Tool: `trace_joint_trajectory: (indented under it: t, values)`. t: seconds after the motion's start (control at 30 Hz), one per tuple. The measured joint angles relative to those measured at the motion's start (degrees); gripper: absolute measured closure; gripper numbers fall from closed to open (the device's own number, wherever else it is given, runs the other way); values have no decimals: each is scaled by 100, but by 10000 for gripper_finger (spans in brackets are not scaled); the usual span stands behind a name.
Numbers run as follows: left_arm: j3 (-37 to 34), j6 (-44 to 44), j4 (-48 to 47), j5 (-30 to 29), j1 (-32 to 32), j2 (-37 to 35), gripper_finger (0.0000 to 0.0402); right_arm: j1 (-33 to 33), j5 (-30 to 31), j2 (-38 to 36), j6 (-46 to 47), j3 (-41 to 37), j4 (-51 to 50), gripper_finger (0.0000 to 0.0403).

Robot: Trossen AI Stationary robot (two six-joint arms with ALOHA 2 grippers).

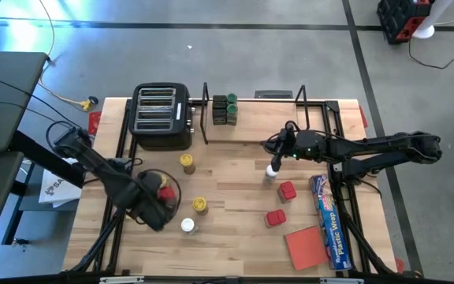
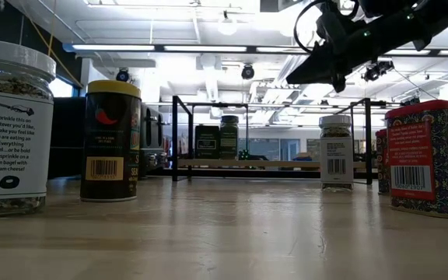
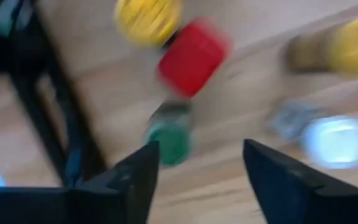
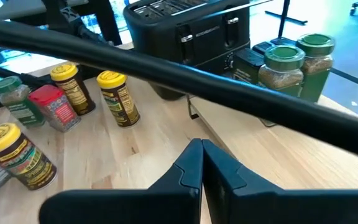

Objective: Shelf spices
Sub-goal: Put the green seasoning bottle on the shelf aligned with the other green seasoning bottles

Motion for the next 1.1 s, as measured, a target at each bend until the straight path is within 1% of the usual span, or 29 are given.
trace_joint_trajectory:
  t: [0.07, 0.13, 0.2, 0.3, 0.43, 0.57, 0.67, 0.8, 0.93, 1.03, 1.1]
  values:
    - [-270, -243, 137, 366, -59, -2, 132, 0, -75, 0, -49, 0, -3, 403]
    - [-475, -441, 265, 583, -100, -2, 111, 0, -105, 0, -100, 0, -4, 403]
    - [-621, -607, 346, 666, -129, -2, 99, 0, -105, 0, -114, 0, -4, 403]
    - [-900, -747, 520, 782, -117, -39, 96, 0, -105, 0, -114, 0, -4, 403]
    - [-1392, -836, 1056, 1045, 6, -192, 106, 0, -105, 0, -114, 0, -4, 403]
    - [-1945, -794, 1747, 961, 129, -498, 119, 0, -105, 0, -107, 0, -4, 403]
    - [-2225, -752, 1752, 952, 193, -643, 124, 0, -105, 0, -90, 0, -4, 403]
    - [-2392, -559, 1986, 956, 271, -738, 135, 0, -105, 0, -73, 0, -7, 403]
    - [-2418, -491, 2159, 1012, 302, -741, 163, 0, -105, 0, -72, 0, -8, 403]
    - [-2418, -484, 2202, 1160, 302, -741, 186, 0, -105, 0, -70, 0, -8, 403]
    - [-2420, -426, 2195, 1351, 300, -739, 195, 0, -105, 0, -72, 0, -8, 403]
